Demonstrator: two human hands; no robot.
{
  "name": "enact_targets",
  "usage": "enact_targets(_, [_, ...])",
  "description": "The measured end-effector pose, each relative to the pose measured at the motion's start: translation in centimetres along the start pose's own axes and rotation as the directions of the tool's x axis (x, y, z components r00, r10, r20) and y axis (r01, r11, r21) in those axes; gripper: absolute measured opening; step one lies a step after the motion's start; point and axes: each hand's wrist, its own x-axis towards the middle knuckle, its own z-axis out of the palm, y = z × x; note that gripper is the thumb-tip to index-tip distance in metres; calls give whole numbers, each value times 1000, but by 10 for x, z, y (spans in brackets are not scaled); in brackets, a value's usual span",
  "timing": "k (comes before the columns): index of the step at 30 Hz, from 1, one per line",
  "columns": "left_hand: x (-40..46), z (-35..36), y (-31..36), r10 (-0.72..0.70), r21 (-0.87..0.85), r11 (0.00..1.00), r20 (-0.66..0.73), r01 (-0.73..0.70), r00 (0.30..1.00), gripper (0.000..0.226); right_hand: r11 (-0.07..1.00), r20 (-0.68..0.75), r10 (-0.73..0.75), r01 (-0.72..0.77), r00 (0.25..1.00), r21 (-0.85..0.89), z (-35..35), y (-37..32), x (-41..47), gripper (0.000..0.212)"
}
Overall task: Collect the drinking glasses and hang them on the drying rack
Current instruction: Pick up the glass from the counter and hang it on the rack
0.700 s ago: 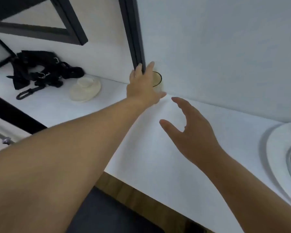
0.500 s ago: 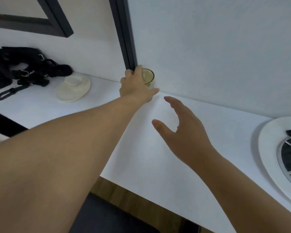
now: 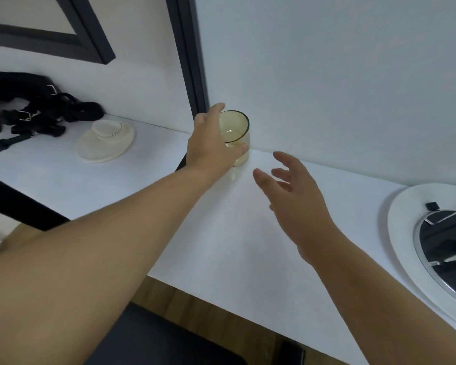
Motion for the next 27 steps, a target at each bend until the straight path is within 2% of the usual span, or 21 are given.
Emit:
enact_targets(4, [-35,-8,47,134,-65,989,16,-133,991,97,918,-16,238,-220,971,330,-14,-17,-1,40])
enact_targets(8, [-74,-13,103,253,-123,961,49,-246,966,97,779,-15,389,-321,921,539,-44,-38,-10,58])
enact_targets(10, [-87,-15,132,287,-149,950,68,-275,955,96,739,-16,399,-311,917,598,-63,-54,-19,56])
enact_targets(13, [-102,-17,175,310,-176,941,94,-290,946,96,712,-29,386,-277,922,645,-96,-77,-35,42])
enact_targets(15, [-110,-18,201,319,-196,935,110,-294,941,97,667,-17,387,-267,922,695,-117,-88,-43,41])
enact_targets(20, [-133,-19,260,361,-302,905,171,-300,917,105,422,133,367,-292,921,858,-173,-89,-65,59])
enact_targets(23, [-153,-13,288,419,-350,880,259,-320,870,105,330,181,288,-275,940,903,-210,-81,-82,50])
enact_targets(27, [-185,4,311,471,-471,840,387,-268,793,99,310,159,263,-239,952,920,-255,-68,-105,43])
